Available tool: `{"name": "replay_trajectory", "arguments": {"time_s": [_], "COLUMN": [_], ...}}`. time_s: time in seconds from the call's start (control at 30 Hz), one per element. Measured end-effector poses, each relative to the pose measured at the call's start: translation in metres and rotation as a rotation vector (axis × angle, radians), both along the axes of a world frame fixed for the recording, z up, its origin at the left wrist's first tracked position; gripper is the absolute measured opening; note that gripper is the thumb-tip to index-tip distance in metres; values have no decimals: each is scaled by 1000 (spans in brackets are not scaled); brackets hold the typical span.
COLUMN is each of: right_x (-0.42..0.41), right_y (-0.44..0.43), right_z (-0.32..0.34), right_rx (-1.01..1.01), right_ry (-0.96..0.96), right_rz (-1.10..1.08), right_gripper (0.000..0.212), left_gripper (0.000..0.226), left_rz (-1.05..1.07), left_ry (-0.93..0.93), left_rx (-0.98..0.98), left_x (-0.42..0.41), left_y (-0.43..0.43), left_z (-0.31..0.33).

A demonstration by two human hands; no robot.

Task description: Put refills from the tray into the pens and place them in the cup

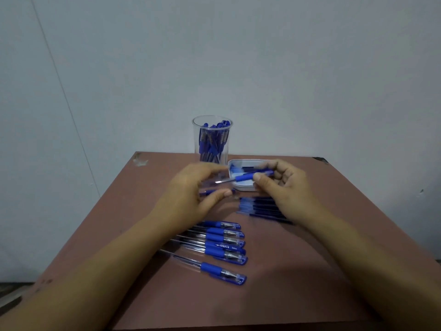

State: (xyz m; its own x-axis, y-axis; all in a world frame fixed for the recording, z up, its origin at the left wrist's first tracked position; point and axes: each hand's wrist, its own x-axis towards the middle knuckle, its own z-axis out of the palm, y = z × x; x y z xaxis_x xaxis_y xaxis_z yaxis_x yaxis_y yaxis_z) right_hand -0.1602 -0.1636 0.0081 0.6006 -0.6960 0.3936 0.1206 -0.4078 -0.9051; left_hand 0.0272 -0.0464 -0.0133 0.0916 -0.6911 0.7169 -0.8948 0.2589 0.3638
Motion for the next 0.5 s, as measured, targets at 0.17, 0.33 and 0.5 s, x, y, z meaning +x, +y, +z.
{"name": "replay_trajectory", "arguments": {"time_s": [0.17,0.33,0.5], "right_x": [8,21,46], "right_y": [-18,-38,-63], "right_z": [46,84,93], "right_rx": [-107,-152,-291], "right_ry": [-126,-257,-121], "right_rz": [-184,-278,-313], "right_gripper": [28,33,29], "left_gripper": [77,90,87], "left_rz": [258,309,267], "left_ry": [-179,-300,-286], "left_rx": [8,81,88], "left_x": [41,65,69], "left_y": [-5,-26,-42], "left_z": [32,44,35]}}
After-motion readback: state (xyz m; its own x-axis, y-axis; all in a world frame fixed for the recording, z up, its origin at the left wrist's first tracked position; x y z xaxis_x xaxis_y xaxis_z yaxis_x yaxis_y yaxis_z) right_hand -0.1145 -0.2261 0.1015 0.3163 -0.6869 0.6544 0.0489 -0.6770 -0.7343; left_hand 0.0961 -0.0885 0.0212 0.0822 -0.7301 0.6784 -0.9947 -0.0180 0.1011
